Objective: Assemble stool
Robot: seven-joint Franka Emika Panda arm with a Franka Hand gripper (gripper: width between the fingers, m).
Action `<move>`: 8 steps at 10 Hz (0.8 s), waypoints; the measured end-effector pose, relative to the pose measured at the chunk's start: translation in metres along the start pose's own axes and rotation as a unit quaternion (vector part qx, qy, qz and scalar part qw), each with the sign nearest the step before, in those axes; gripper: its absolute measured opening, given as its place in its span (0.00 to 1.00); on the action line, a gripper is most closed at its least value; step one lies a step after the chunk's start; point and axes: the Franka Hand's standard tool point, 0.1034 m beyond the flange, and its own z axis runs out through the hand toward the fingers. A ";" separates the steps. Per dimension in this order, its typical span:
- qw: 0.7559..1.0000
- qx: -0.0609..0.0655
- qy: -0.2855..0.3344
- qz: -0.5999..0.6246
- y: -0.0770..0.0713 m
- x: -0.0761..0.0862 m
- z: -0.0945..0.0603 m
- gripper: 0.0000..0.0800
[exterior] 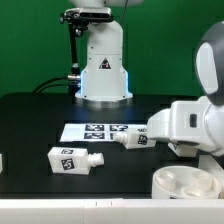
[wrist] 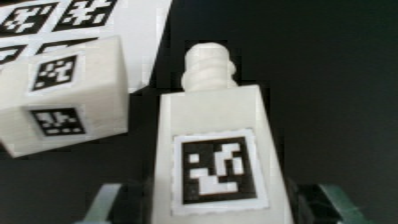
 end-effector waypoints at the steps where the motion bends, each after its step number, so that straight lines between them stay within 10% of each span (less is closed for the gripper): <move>1: 1.000 0.006 0.009 0.003 0.009 -0.010 -0.016 0.43; 3: 0.996 0.017 0.086 -0.027 0.026 -0.025 -0.063 0.43; 6: 0.981 0.022 0.190 -0.044 0.024 -0.024 -0.076 0.43; 8: 0.963 0.049 0.256 -0.065 0.035 -0.032 -0.107 0.43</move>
Offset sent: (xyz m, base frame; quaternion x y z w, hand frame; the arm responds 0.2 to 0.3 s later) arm 0.0338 -0.0230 0.0637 -0.0577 0.1705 -0.1378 0.9740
